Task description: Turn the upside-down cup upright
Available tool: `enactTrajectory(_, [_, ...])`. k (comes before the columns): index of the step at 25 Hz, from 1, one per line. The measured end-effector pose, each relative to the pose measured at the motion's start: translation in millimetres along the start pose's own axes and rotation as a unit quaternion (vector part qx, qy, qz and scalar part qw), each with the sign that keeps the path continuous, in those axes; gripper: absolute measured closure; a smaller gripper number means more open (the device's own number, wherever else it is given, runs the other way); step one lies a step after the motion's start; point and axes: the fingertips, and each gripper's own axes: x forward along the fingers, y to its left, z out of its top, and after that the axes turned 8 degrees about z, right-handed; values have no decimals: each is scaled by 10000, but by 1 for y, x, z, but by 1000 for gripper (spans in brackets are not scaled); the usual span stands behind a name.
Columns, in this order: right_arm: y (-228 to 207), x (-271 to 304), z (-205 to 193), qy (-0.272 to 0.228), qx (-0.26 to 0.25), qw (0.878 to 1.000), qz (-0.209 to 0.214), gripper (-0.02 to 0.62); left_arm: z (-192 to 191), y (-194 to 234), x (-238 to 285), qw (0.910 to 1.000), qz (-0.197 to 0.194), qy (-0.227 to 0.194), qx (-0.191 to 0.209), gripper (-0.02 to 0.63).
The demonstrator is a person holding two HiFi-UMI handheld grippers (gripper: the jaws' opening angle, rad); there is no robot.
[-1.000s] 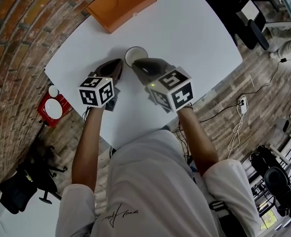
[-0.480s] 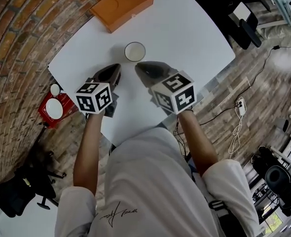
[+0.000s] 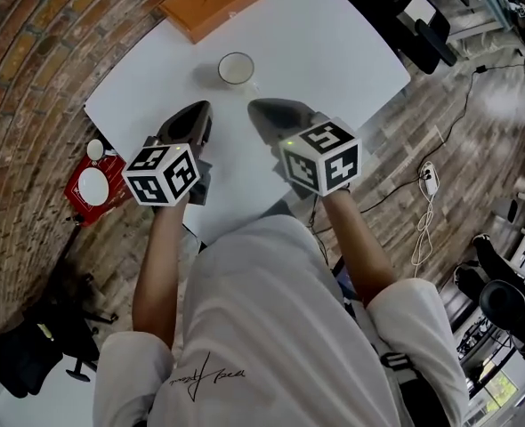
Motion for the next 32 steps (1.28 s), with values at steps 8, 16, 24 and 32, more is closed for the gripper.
enactTrajectory(8, [34, -38, -6, -114, 5, 9997, 199, 574, -5, -34, -33, 9994, -300, -11, 175, 597])
enactTrajectory(16, [70, -81, -19, -248, -84, 9997, 10, 575, -14, -65, -81, 9978, -335, -274, 511, 597])
enactTrajectory(24, [105, -107, -37, -373, -90, 9991, -201, 575, -27, -75, -135, 9976, -387, -404, 414, 597])
enactTrajectory(32, [138, -128, -48, -514, -146, 9980, -326, 575, -39, -89, -176, 9967, -516, -597, 195, 597])
